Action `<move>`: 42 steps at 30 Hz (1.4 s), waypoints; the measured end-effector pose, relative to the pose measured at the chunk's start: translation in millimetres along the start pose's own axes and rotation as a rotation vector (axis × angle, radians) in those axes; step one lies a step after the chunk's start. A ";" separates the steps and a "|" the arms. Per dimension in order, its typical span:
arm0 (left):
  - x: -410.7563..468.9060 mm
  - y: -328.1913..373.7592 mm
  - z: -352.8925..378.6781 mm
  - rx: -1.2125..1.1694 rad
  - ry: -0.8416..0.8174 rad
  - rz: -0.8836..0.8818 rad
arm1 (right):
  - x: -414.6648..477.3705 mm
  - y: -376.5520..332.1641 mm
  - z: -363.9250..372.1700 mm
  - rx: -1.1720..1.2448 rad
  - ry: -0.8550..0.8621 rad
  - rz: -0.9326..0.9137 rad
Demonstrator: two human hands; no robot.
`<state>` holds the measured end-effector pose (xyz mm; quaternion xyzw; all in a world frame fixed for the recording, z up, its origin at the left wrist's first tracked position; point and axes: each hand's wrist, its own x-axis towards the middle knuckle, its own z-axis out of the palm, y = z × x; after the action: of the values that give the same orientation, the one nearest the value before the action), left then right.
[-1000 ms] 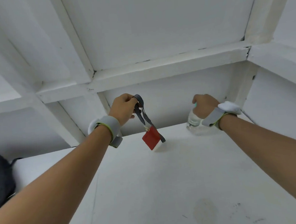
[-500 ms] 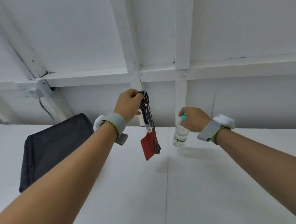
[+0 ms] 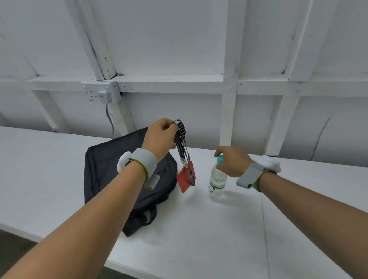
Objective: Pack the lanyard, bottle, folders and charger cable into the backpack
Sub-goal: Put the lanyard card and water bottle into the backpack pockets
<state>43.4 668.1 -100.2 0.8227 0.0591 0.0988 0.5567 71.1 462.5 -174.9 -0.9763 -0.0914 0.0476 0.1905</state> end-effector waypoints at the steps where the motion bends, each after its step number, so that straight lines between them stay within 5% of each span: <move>1: -0.8 -1.1 -6.0 -0.011 0.011 -0.002 | 1.3 -4.9 3.4 -0.006 -0.014 -0.022; 18: 7.4 13.3 -31.7 -0.038 0.100 0.017 | 15.5 -39.0 9.1 -0.292 -0.132 -0.140; 23: 11.1 21.1 -34.8 -0.058 0.117 0.051 | 18.8 -80.7 -2.0 0.210 -0.266 -0.241; 27: 20.9 31.2 -41.8 -0.089 0.053 0.096 | 29.2 -101.5 8.1 0.372 -0.153 -0.194; 31: 32.0 20.8 -60.3 0.034 -0.090 0.128 | 38.1 -126.4 8.5 0.621 -0.232 -0.120; 38: 59.7 -40.4 -118.0 0.280 -0.298 -0.041 | 53.8 -166.2 1.5 1.039 -0.340 -0.014; 42: 72.7 -77.0 -147.5 0.086 -0.449 -0.227 | 61.5 -199.1 16.0 1.278 -0.416 0.073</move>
<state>81.4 845.3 -111.5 0.8350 0.0305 -0.1521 0.5280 97.4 661.8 -117.5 -0.6447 -0.0471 0.2860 0.7074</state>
